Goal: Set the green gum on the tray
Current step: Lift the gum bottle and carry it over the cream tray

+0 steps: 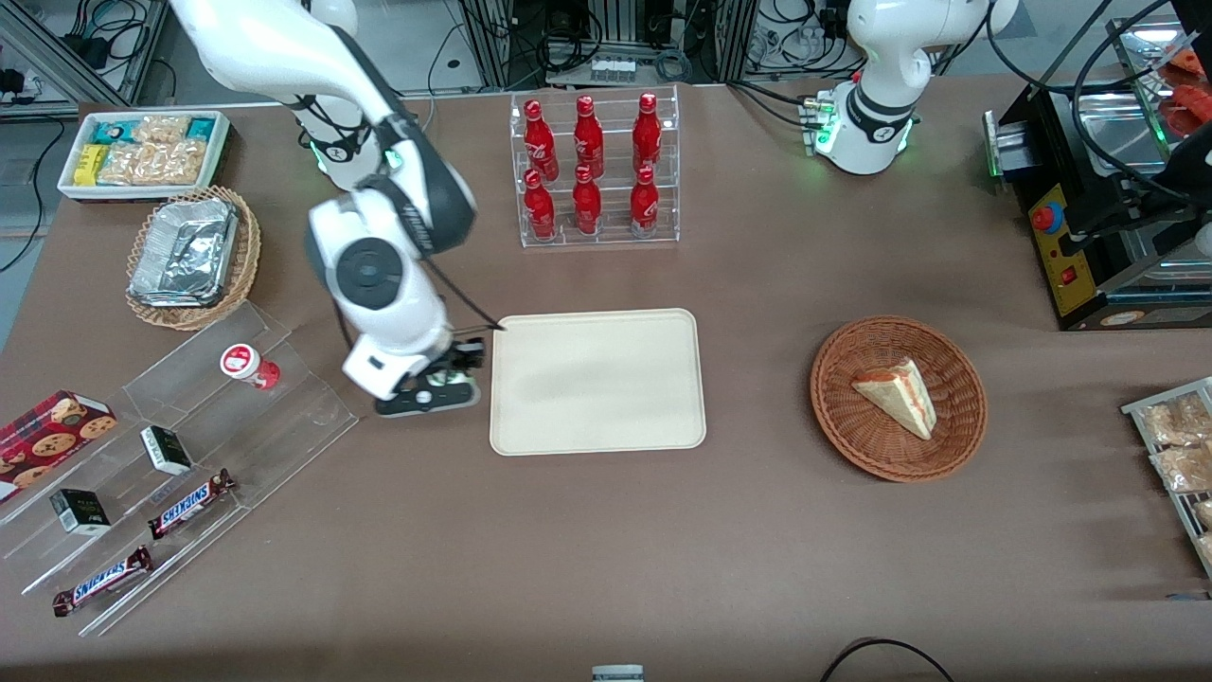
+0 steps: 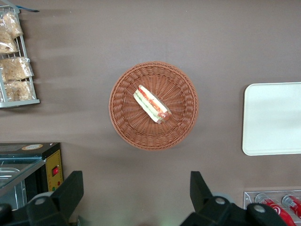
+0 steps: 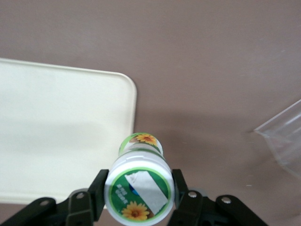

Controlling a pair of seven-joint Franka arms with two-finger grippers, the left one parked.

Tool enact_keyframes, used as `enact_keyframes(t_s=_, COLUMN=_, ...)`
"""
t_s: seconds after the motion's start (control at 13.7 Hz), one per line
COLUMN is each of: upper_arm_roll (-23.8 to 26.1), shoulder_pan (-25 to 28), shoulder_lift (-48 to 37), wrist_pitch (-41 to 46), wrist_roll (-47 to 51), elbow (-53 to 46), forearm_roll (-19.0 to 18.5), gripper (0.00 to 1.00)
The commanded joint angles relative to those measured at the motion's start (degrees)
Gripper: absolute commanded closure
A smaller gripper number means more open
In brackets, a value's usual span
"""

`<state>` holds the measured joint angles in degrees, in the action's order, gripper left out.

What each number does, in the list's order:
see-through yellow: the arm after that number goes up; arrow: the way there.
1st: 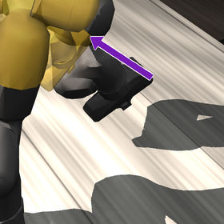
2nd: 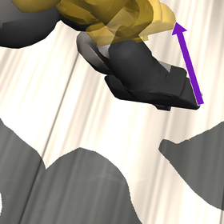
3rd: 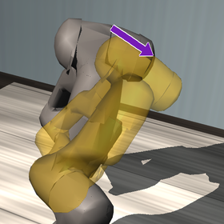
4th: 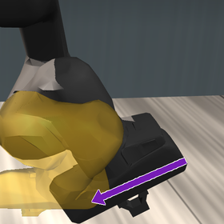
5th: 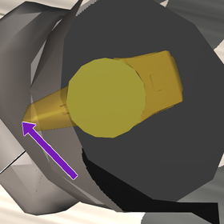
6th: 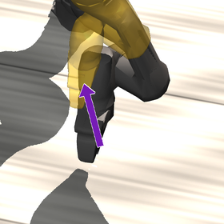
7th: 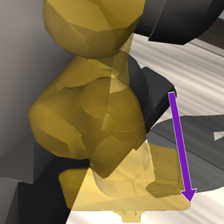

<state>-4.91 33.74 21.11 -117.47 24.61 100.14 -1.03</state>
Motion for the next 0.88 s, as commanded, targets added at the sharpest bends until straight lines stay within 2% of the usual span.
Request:
enact_keyframes(t_s=0.0, upper_arm_roll=-0.62, shoulder_pan=2.82, shoulder_lift=6.56, wrist_pitch=-1.69, wrist_roll=8.14, elbow=-6.09, forearm_roll=1.03, gripper=1.0)
enact_keyframes(t_s=0.07, upper_arm_roll=-0.54, shoulder_pan=3.61, shoulder_lift=7.96, wrist_pitch=-2.93, wrist_roll=10.87, elbow=-7.14, forearm_roll=1.03, gripper=1.0)
enact_keyframes(t_s=0.37, upper_arm_roll=-0.62, shoulder_pan=7.3, shoulder_lift=13.06, wrist_pitch=-5.13, wrist_roll=17.91, elbow=-11.35, forearm_roll=6.56, gripper=1.0)
enact_keyframes(t_s=0.8, upper_arm_roll=-0.62, shoulder_pan=11.52, shoulder_lift=17.9, wrist_pitch=-9.26, wrist_roll=23.46, elbow=-14.09, forearm_roll=6.83, gripper=1.0)
